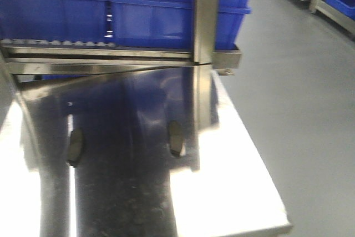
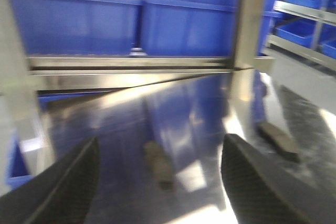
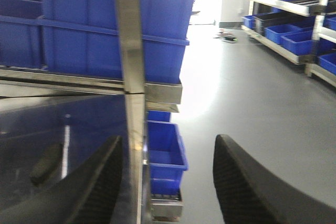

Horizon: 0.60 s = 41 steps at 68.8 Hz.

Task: Move and align brake pads A on conveyor
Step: 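Stop at the steel table facing the two brake pads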

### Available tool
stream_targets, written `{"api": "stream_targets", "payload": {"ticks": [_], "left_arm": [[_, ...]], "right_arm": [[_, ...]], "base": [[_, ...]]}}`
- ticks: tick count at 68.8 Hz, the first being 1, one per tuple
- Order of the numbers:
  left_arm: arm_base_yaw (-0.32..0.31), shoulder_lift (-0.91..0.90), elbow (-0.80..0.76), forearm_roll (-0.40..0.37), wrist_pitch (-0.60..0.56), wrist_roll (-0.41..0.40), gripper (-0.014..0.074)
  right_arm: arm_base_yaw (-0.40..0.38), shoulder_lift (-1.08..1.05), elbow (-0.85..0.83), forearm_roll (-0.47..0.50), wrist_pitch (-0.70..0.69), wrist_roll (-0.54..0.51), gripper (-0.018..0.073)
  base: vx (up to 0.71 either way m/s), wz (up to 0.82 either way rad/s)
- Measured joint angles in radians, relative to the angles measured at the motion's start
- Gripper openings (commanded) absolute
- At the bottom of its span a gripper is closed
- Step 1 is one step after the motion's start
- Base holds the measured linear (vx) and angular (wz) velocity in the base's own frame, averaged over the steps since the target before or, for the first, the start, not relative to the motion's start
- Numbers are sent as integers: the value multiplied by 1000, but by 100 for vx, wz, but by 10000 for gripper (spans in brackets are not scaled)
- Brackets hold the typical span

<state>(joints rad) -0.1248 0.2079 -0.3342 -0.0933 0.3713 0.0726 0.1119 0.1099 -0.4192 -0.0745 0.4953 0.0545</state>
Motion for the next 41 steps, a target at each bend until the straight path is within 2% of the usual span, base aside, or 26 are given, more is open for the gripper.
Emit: {"api": "stream_targets", "payload": {"ticks": [15,41], "left_arm": [[0,0,0,0,0,0,482],[0,0,0,0,0,0,482]], "right_arm": [[0,0,0,0,0,0,379],[0,0,0,0,0,0,379]], "base": [[10,33],[6,12]]}}
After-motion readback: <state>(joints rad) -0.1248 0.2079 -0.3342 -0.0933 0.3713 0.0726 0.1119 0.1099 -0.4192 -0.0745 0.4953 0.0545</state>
